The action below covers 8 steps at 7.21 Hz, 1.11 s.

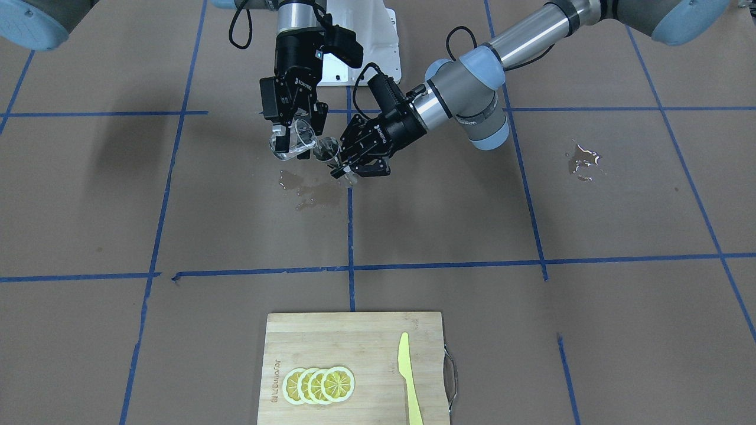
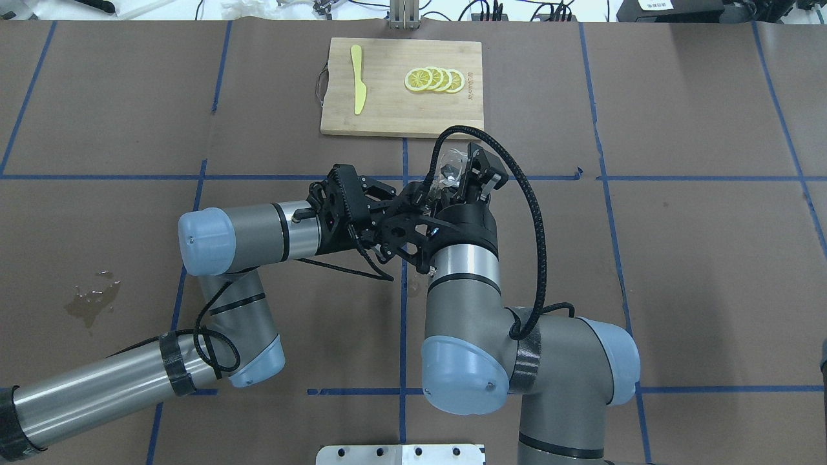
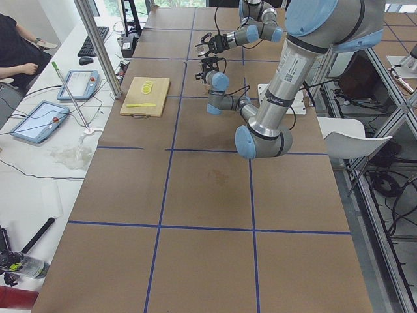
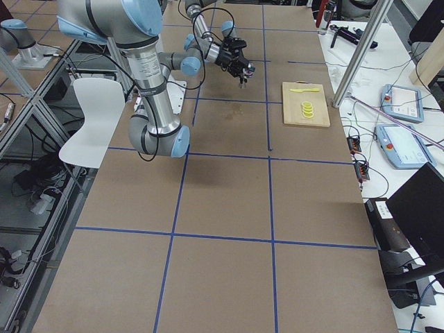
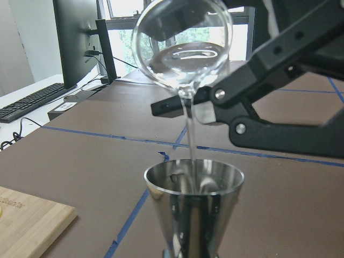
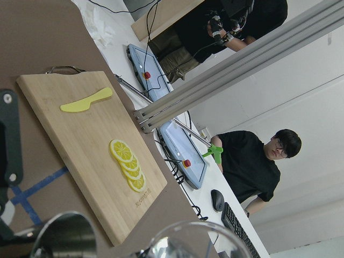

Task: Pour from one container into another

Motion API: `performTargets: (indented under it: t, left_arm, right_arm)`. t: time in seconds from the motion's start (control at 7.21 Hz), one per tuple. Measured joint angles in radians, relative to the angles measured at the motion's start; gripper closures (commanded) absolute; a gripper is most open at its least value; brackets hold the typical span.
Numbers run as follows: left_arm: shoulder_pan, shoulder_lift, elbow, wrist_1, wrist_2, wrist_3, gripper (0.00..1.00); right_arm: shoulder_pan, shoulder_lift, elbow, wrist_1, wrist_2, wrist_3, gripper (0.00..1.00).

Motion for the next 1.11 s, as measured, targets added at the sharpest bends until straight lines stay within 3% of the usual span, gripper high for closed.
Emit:
performTargets:
  t: [1.11]
  left_arm:
    - [-0.001,-0.001,0.000,0.000,0.000,0.000,1.00]
  right_arm:
    - [-0.001,0.001,-0.001,-0.003,-0.005,-0.033,1.00]
